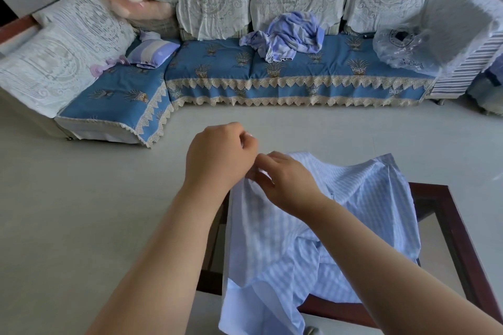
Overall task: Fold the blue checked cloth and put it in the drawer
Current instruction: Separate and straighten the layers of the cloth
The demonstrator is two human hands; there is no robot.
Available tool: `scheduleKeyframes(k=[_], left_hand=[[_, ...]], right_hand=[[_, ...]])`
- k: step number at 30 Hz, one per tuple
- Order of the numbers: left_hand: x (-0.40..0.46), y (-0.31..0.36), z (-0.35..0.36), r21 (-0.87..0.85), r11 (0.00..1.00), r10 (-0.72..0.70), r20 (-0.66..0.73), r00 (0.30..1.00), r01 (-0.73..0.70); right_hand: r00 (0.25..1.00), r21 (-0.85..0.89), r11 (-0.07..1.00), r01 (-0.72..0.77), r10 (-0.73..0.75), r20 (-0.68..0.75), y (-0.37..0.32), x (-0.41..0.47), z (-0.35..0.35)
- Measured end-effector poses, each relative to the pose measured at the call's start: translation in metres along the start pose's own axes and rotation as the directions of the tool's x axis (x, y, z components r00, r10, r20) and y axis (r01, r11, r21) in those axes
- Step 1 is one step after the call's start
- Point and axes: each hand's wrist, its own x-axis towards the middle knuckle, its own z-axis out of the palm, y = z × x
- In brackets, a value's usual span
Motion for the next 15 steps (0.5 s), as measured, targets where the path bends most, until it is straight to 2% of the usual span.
scheduleKeyframes(k=[3, 5, 10, 12, 15], left_hand=[[0.007, -0.005, -0.001, 0.036, 0.991, -0.129, 0.082, 0.988, 0.126], [0.004, -0.006, 0.001, 0.068, 0.986, -0.158, 0.072, 0.985, 0.154], [-0.008, -0.012, 0.006, 0.089, 0.985, -0.155, 0.049, 0.987, 0.15], [-0.01, -0.015, 0.004, -0.01, 0.98, -0.197, 0.115, 0.974, 0.2], [-0.01, -0.03, 0.001, -0.247, 0.908, -0.256, 0.315, 0.914, 0.339]], right_hand=[[0.954, 0.25, 0.931, -0.267, 0.217, 0.208, 0.0, 0.004, 0.003], [0.901, 0.369, 0.845, -0.388, 0.263, 0.344, 0.002, 0.011, 0.006], [0.877, 0.593, 0.672, -0.443, 0.187, 0.442, 0.004, 0.031, 0.004], [0.878, 0.65, 0.618, -0.443, 0.153, 0.453, 0.005, 0.039, 0.001], [0.88, 0.629, 0.648, -0.43, 0.144, 0.453, 0.009, 0.052, -0.001]])
